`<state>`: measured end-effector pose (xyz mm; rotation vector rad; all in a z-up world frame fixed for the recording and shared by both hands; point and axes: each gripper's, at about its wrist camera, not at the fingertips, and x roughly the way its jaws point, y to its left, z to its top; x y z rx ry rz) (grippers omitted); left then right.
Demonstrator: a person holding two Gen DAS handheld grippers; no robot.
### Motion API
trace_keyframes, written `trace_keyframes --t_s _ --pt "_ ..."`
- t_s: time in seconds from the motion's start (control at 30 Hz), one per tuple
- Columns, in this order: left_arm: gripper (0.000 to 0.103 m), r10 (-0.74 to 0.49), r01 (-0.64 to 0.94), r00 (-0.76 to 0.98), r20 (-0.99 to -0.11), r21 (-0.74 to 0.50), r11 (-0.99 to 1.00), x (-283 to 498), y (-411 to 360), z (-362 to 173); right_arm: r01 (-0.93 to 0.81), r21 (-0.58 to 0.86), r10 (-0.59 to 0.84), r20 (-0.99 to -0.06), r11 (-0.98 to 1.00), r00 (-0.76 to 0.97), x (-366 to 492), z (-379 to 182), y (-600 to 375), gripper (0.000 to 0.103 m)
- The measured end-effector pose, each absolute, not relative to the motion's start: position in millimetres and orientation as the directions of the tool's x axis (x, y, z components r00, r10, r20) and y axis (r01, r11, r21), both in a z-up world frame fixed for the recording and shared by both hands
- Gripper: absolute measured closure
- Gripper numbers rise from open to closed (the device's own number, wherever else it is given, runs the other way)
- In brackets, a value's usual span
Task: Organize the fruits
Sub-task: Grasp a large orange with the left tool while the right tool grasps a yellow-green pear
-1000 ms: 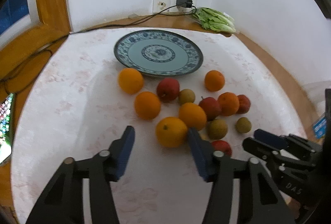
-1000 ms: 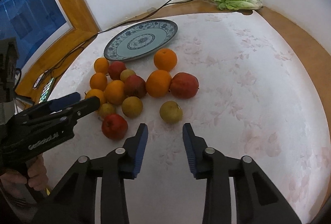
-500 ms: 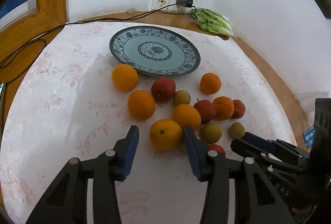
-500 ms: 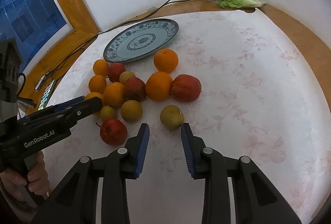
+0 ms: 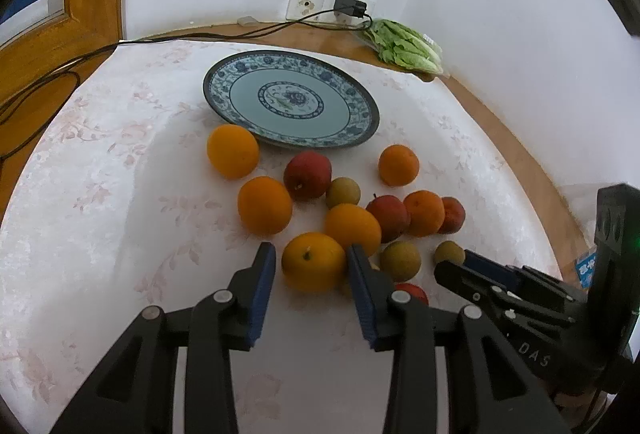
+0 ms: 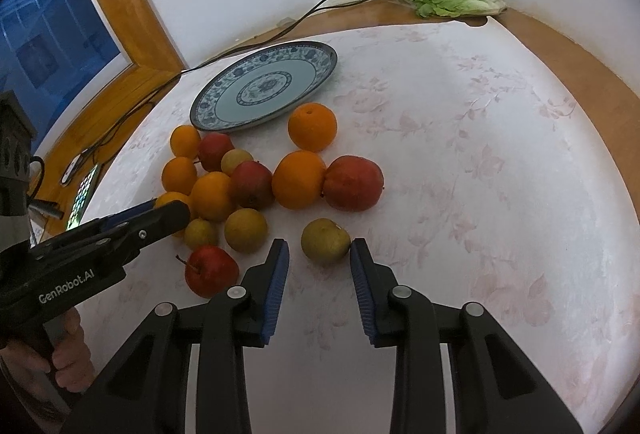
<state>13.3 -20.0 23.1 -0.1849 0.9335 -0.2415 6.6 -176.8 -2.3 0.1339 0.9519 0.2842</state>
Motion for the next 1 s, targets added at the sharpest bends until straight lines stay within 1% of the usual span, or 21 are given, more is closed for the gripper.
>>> trace_keyframes --t_s 0.1,0.17,0.47,0.77,1.0 --pt "0.067 -0.301 0.129 0.565 -0.768 -0.278 0.952 14.4 -18.5 23.1 -0.182 0.232 0.294 -0.781 0.956 0.55 6.6 -2.6 -176.8 0.07" --pt "0.068 -0.304 0.134 0.564 -0.768 -0.278 0.951 13.0 -17.9 23.4 -0.181 0.223 0.287 -0.782 0.958 0.553 6.4 -2.9 -176.3 0.076" --pt "0.068 -0.289 0.157 0.576 -0.765 -0.244 0.957 3.4 -19.2 31.7 -0.181 0.214 0.279 -0.773 0.96 0.569 2.5 1.5 -176.1 0.077" --pt "0.068 -0.253 0.168 0.603 -0.756 -0.19 0.967 4.9 -15.4 52.7 -0.222 0.212 0.303 -0.761 0.952 0.574 -3.0 21.0 -169.4 0.077" --pt "0.068 -0.246 0.174 0.607 -0.755 -0.176 0.969 18.7 -10.3 68.3 -0.267 0.226 0.342 -0.753 0.937 0.562 6.0 43.1 -162.9 0.077"
